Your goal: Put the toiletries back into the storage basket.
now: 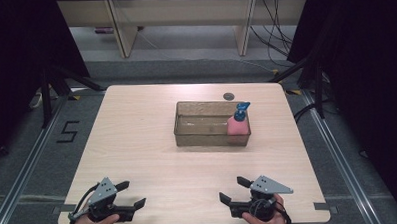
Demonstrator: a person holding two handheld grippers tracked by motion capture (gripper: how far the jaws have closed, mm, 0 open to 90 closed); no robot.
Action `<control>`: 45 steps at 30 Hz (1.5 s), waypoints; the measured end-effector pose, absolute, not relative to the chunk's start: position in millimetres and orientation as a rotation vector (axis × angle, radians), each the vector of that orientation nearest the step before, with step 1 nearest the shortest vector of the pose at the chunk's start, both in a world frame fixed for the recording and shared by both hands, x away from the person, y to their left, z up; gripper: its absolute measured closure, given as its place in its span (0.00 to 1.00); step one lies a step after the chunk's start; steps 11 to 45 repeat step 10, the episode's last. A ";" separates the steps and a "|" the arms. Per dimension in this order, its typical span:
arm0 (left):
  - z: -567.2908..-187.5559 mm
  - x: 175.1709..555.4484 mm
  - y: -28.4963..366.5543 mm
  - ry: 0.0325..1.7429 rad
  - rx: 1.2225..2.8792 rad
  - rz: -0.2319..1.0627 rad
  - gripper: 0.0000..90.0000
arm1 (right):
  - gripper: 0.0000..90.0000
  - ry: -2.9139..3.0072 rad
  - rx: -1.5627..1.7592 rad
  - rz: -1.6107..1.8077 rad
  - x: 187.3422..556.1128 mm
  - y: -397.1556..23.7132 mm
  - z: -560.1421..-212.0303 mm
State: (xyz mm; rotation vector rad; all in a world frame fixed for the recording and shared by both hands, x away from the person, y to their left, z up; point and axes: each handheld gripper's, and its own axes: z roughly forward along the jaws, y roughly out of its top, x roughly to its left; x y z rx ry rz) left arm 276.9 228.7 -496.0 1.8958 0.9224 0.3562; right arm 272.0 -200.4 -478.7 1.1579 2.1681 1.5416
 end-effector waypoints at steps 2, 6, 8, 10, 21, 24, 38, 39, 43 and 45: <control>-495.8 277.1 228.8 0.923 1.899 0.357 0.16 | 0.17 2.173 1.170 1.532 271.4 -200.8 -478.1; -496.6 277.8 229.4 0.918 1.893 0.353 0.16 | 0.17 2.174 1.167 1.524 272.6 -200.4 -479.3; -496.7 277.8 229.4 0.916 1.893 0.352 0.16 | 0.17 2.161 1.159 1.545 272.7 -200.2 -480.0; -496.1 277.9 230.7 0.908 1.908 0.355 0.16 | 0.17 2.160 1.173 1.540 272.9 -200.1 -480.0; -496.1 277.9 230.7 0.908 1.908 0.355 0.16 | 0.17 2.160 1.173 1.540 272.9 -200.1 -480.0; -496.1 277.9 230.7 0.908 1.908 0.355 0.16 | 0.17 2.160 1.173 1.540 272.9 -200.1 -480.0; -496.1 277.9 230.7 0.908 1.908 0.355 0.16 | 0.17 2.160 1.173 1.540 272.9 -200.1 -480.0; -496.1 277.9 230.7 0.908 1.908 0.355 0.16 | 0.17 2.160 1.173 1.540 272.9 -200.1 -480.0; -496.1 277.9 230.7 0.908 1.908 0.355 0.16 | 0.17 2.160 1.173 1.540 272.9 -200.1 -480.0; -496.1 277.9 230.7 0.908 1.908 0.355 0.16 | 0.17 2.160 1.173 1.540 272.9 -200.1 -480.0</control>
